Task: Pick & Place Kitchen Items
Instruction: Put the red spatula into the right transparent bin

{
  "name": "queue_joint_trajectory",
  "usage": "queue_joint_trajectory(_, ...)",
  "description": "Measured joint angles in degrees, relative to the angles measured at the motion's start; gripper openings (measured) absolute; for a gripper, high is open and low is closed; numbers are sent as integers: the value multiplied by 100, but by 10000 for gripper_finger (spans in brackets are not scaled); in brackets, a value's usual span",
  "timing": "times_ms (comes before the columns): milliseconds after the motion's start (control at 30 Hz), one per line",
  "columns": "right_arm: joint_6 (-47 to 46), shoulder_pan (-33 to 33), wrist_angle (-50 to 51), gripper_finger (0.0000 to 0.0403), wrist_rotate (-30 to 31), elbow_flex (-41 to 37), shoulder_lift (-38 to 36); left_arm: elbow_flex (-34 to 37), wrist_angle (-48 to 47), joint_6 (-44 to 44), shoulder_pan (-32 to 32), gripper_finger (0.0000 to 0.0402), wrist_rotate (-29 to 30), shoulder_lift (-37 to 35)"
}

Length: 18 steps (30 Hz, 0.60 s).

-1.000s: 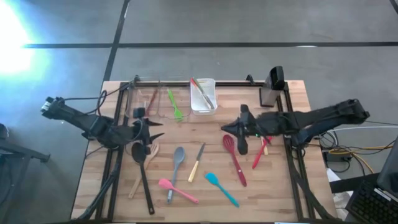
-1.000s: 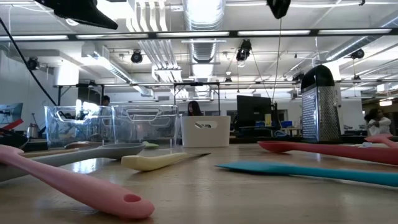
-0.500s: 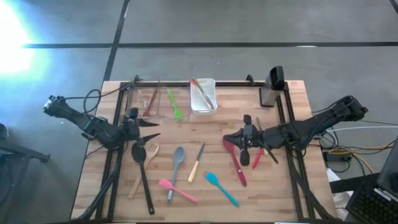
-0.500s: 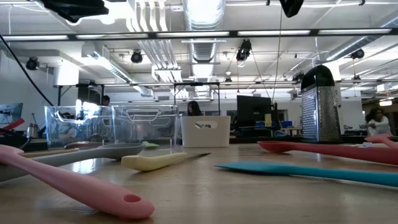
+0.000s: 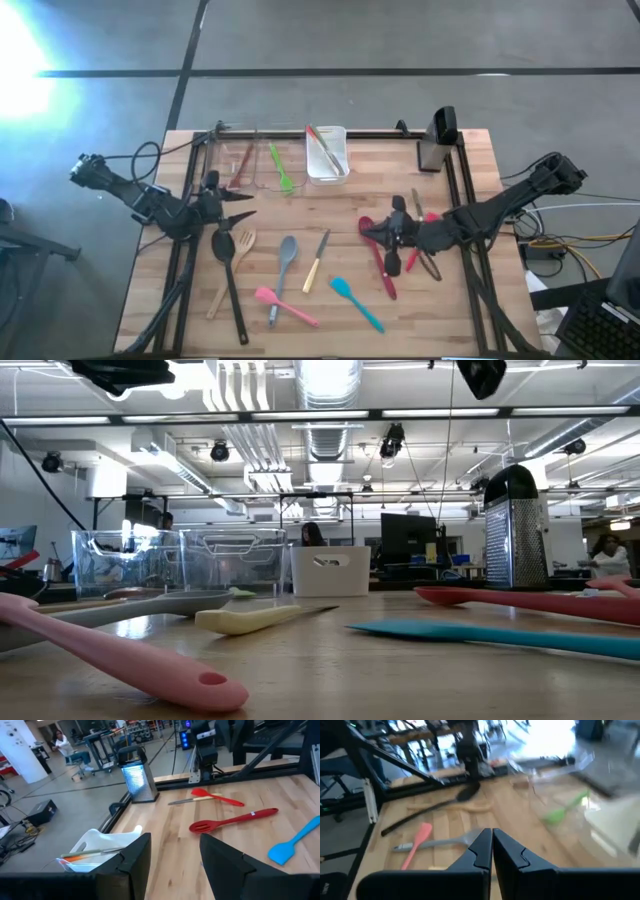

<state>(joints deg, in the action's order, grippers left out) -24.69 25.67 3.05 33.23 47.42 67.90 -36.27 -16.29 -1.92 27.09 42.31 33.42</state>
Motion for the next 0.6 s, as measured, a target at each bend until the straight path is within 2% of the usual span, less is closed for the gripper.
queue_joint_trajectory(133, -1231, -2, 997, 8, -5, 0, 2, 0, -1, -98, 0, 172, 9, 62)
queue_joint_trajectory(233, -2495, -2, 1975, 8, -17, 0, 2, 0, -4, -172, 0, 172, 85, 111)
queue_joint_trajectory(333, -4240, 10, 3091, 8, -85, 0, 2, 0, -2, -281, 0, 172, 168, 155)
queue_joint_trajectory(500, -7407, 299, 4906, 8, -621, 0, 55, 0, -21, -497, 0, 172, 285, 213)
queue_joint_trajectory(600, -8818, 654, 5363, 8, -654, -21, 117, 0, -24, -628, 0, 172, 286, 250)
